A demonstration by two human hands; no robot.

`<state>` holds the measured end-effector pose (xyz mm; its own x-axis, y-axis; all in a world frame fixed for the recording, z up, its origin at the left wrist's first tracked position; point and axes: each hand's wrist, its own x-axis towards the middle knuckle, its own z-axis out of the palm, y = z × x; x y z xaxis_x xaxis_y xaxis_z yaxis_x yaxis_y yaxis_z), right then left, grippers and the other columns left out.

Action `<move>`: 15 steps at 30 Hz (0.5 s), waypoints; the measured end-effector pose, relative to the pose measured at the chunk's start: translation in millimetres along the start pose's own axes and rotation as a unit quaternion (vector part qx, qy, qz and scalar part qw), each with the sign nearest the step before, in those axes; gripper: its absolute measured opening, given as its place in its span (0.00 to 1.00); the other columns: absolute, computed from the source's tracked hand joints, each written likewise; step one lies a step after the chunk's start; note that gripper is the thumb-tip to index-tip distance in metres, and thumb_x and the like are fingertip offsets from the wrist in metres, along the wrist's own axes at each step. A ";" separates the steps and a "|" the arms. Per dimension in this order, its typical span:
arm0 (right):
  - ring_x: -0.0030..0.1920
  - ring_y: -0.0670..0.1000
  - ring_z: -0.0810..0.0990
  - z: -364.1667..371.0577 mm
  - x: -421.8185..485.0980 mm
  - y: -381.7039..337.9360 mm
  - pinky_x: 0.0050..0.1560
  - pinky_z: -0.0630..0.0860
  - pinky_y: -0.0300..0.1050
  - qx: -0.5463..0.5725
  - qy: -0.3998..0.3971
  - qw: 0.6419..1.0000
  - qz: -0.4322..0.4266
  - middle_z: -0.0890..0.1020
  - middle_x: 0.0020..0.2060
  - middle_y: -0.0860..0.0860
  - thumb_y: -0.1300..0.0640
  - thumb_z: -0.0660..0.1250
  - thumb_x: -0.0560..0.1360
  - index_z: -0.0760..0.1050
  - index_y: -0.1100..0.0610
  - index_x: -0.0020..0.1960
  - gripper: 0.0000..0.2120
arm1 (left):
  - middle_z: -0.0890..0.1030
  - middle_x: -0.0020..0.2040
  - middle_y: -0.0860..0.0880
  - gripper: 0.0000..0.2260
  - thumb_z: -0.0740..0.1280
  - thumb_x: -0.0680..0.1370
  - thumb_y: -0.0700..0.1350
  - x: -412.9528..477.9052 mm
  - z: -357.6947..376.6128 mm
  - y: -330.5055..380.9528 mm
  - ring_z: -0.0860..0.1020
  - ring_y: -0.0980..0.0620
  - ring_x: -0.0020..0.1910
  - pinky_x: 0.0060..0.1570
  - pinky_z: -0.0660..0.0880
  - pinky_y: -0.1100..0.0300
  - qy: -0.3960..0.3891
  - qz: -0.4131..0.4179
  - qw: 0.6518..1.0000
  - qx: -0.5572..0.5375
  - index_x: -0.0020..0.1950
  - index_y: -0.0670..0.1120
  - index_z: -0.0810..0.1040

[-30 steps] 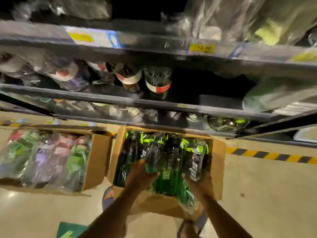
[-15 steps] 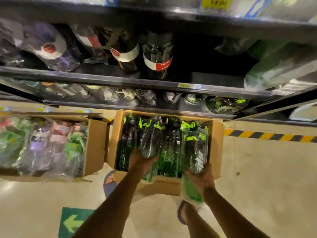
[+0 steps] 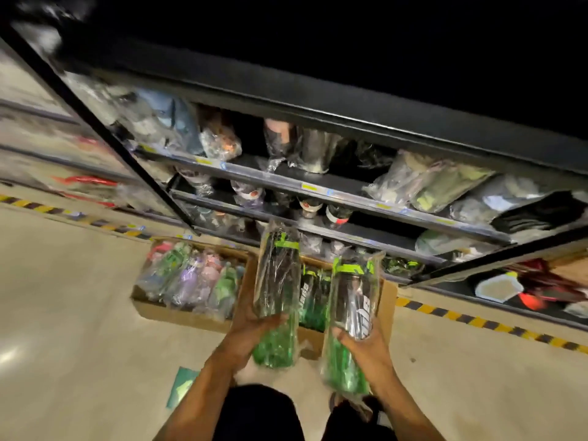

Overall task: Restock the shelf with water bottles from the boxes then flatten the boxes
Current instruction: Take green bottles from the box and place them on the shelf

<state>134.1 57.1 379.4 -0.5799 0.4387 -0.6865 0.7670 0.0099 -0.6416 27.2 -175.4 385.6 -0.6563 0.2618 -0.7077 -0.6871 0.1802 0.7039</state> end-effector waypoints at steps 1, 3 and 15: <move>0.74 0.60 0.70 10.2 -19.6 -15.7 0.75 0.67 0.57 0.018 0.001 1.000 -0.011 0.65 0.79 0.56 0.43 0.81 0.69 0.52 0.54 0.83 0.54 | 0.81 0.66 0.43 0.49 0.88 0.60 0.48 -17.3 -17.3 10.8 0.81 0.44 0.64 0.60 0.80 0.47 -0.006 0.007 1.000 -0.004 0.77 0.50 0.69; 0.80 0.59 0.61 34.2 -62.3 -50.3 0.78 0.61 0.61 0.038 0.013 0.998 -0.051 0.56 0.83 0.52 0.41 0.80 0.68 0.47 0.49 0.84 0.58 | 0.87 0.54 0.47 0.37 0.86 0.62 0.41 -59.6 -52.7 46.7 0.86 0.52 0.50 0.44 0.82 0.57 -0.014 0.041 0.999 -0.002 0.69 0.48 0.76; 0.82 0.53 0.54 157.4 -190.2 -224.8 0.79 0.55 0.57 0.189 0.052 0.945 -0.261 0.53 0.83 0.46 0.27 0.71 0.66 0.47 0.45 0.84 0.57 | 0.84 0.59 0.42 0.38 0.86 0.58 0.52 -144.3 -226.0 177.4 0.85 0.46 0.52 0.55 0.81 0.46 -0.088 0.171 0.979 -0.071 0.66 0.49 0.80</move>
<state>28.7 -170.0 600.4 -0.8077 0.5481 -0.2173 0.2188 -0.0635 -0.9737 -70.5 -395.5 598.7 -0.8001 0.4446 -0.4028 -0.4818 -0.0762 0.8730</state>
